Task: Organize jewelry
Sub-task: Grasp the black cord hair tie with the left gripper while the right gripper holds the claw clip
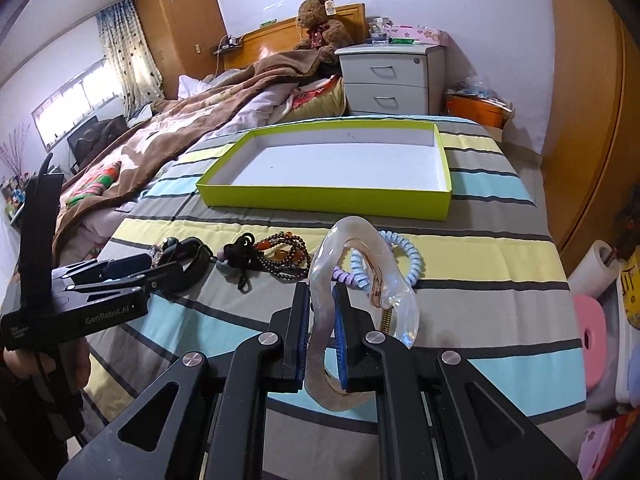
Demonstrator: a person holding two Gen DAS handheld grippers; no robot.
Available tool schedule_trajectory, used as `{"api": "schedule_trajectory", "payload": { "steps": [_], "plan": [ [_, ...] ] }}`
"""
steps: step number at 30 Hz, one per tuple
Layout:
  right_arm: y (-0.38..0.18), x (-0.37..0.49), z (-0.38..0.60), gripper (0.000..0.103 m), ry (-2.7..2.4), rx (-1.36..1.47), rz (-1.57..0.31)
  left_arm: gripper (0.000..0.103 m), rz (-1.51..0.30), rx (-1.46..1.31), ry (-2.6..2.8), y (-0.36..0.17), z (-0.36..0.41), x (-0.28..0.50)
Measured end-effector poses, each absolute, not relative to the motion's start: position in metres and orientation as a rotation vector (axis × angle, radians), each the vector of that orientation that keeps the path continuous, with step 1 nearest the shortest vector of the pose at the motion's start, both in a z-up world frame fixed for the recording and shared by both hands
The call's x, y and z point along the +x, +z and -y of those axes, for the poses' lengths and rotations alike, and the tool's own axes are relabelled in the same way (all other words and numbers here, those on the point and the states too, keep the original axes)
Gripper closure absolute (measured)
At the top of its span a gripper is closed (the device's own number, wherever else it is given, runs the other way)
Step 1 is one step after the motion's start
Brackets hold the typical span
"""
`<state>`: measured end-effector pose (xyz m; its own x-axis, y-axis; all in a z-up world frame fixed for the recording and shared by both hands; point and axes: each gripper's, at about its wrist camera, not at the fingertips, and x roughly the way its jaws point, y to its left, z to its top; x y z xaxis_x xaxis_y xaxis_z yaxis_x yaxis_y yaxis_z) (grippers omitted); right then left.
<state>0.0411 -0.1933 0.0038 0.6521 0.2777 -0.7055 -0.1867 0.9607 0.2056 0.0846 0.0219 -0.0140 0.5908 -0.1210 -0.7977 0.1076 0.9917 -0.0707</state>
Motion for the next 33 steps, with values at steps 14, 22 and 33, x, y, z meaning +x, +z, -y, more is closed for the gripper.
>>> {"api": "schedule_trajectory", "payload": {
  "steps": [14, 22, 33],
  "plan": [
    [0.000, 0.042, 0.193, 0.091, 0.270, 0.131, -0.828, 0.086, -0.918, 0.042, -0.102, -0.011, -0.020, 0.090],
    [-0.001, 0.042, 0.192, 0.091, 0.268, 0.135, -0.827, 0.098, -0.869, -0.010, -0.101, 0.000, -0.031, 0.084],
    [0.002, 0.040, 0.192, 0.091, 0.270, 0.136, -0.822, 0.099, -0.834, -0.080, -0.093, 0.015, -0.051, 0.081]
  ]
}}
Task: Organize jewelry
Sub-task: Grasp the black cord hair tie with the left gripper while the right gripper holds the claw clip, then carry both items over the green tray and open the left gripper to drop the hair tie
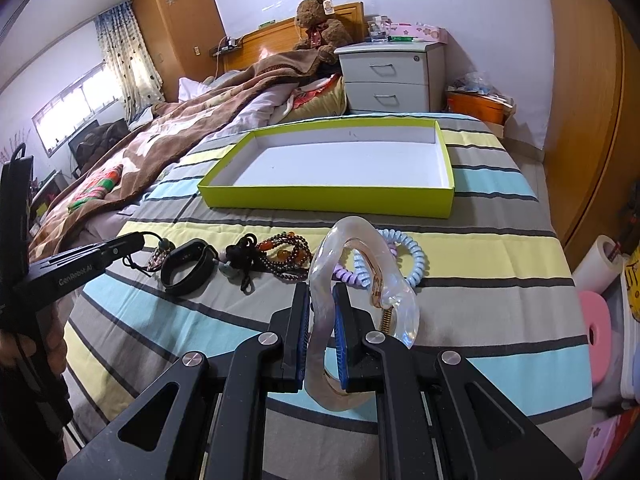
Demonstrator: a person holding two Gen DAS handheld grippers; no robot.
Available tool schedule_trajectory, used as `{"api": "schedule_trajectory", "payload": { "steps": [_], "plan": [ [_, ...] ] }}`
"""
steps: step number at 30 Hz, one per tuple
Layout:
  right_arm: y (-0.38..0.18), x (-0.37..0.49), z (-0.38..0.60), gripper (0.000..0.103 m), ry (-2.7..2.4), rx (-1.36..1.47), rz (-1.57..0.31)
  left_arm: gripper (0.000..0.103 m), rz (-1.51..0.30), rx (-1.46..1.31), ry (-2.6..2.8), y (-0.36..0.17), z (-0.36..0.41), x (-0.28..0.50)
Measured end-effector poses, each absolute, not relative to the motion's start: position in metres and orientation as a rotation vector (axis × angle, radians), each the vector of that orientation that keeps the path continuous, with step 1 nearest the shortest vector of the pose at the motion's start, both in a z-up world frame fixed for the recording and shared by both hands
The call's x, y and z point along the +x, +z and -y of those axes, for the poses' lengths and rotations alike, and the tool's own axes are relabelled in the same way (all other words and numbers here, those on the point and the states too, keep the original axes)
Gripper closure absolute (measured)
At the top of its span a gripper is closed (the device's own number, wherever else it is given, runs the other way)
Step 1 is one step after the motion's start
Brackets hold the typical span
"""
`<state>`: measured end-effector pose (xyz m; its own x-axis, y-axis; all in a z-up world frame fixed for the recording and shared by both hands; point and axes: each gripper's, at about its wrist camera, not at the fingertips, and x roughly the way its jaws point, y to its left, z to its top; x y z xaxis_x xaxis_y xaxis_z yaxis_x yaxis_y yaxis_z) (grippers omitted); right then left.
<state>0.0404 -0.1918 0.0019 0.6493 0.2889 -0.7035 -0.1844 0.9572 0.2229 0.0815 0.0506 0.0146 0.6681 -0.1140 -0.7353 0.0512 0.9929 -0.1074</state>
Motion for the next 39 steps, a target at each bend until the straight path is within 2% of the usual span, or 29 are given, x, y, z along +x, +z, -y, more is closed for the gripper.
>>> {"api": "schedule_trajectory", "payload": {
  "steps": [39],
  "plan": [
    [0.047, 0.046, 0.194, 0.091, 0.272, 0.118, -0.734, 0.099, -0.751, -0.170, -0.163, 0.069, -0.071, 0.088]
  ]
}}
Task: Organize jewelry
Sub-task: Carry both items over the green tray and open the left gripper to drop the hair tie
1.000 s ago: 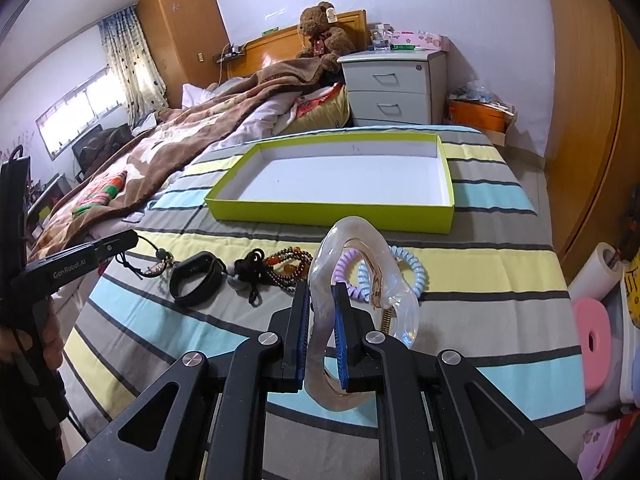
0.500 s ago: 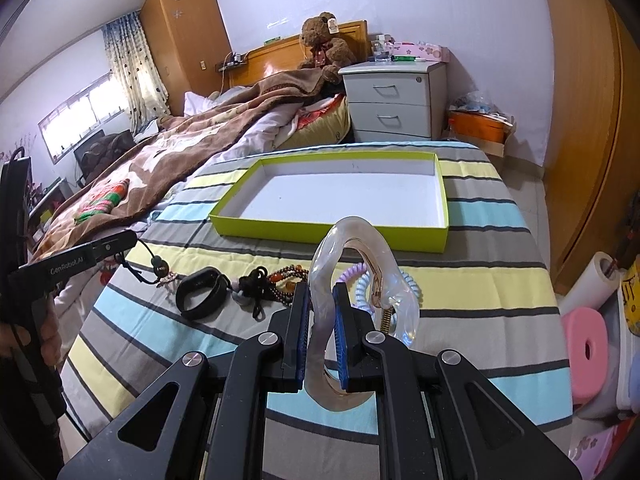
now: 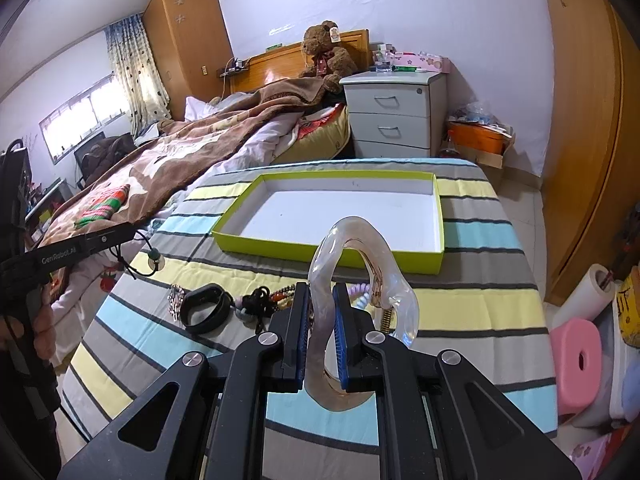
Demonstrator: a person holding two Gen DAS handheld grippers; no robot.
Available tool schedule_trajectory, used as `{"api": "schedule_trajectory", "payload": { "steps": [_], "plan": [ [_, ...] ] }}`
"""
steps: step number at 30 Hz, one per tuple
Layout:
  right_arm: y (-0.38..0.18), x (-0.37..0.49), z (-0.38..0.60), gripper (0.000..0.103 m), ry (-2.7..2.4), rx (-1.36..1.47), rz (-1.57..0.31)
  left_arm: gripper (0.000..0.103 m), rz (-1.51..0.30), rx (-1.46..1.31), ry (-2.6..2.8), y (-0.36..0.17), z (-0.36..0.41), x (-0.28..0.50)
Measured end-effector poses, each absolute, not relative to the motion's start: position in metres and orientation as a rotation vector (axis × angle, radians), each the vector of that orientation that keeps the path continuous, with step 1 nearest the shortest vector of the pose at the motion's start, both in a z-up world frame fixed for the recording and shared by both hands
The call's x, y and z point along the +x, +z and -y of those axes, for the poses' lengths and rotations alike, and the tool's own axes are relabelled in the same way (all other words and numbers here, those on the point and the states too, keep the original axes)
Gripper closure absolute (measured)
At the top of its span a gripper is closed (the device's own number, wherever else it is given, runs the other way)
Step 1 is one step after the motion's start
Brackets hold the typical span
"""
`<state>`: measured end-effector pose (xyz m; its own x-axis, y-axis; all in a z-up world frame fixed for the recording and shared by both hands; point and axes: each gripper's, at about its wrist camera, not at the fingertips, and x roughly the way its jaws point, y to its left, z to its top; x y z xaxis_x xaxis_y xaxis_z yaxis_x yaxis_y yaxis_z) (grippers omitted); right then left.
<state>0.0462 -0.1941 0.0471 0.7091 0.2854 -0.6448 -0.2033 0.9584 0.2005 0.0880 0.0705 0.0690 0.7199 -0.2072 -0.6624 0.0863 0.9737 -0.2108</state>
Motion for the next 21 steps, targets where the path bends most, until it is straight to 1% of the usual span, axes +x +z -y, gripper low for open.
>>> {"api": "schedule_trajectory", "payload": {
  "steps": [10, 21],
  "plan": [
    [0.067, 0.078, 0.197, 0.091, 0.269, 0.105, -0.728, 0.099, -0.745, -0.167, -0.216, 0.087, -0.058, 0.120],
    [0.065, 0.152, 0.209, 0.091, 0.222, 0.048, -0.766, 0.099, -0.774, -0.155, -0.259, 0.081, -0.034, 0.185]
  ]
}}
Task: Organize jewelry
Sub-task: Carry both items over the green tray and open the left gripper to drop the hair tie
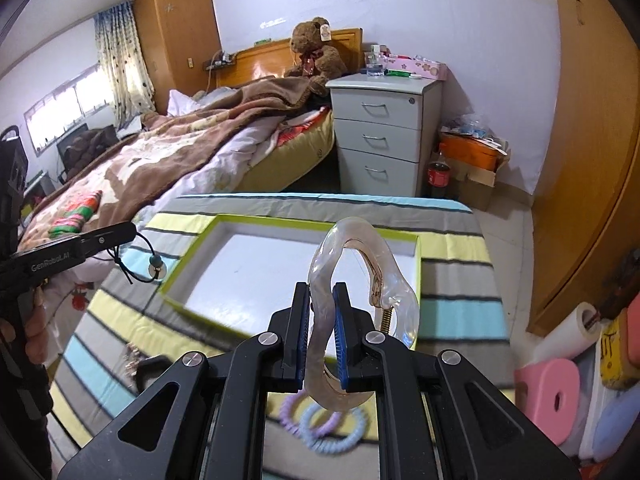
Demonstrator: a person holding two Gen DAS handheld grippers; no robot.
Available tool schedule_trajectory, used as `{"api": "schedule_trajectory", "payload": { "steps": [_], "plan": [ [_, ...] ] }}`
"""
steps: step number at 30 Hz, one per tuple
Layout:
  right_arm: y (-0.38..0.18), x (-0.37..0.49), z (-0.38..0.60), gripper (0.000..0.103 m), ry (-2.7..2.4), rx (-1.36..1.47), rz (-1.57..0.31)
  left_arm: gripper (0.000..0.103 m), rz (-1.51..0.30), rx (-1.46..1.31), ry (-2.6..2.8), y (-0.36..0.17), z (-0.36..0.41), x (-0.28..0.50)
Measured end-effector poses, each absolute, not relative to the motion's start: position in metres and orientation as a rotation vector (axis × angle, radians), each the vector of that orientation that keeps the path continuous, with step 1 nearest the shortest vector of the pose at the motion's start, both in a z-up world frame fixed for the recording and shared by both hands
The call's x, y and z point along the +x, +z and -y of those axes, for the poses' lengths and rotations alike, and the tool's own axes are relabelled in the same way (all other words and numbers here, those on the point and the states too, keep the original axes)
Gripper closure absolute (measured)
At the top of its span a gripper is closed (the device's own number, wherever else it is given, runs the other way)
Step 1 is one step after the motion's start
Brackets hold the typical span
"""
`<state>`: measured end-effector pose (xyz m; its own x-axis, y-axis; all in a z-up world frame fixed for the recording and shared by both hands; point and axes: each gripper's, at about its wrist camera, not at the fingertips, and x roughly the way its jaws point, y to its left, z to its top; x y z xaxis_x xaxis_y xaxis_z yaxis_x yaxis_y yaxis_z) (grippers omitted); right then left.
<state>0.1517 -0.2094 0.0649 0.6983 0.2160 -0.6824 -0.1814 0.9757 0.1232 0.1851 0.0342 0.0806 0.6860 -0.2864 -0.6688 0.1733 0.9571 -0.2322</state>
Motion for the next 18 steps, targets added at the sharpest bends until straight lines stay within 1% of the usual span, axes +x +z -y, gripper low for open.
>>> {"api": "schedule_trajectory", "payload": {
  "steps": [9, 18],
  "plan": [
    [0.033, 0.207, 0.221, 0.091, 0.188, 0.008, -0.860, 0.099, -0.846, -0.174, -0.302, 0.054, -0.015, 0.239],
    [0.006, 0.236, 0.225, 0.091, 0.160, -0.027, -0.936, 0.099, -0.907, -0.172, -0.319, 0.028, 0.003, 0.274]
  ]
}}
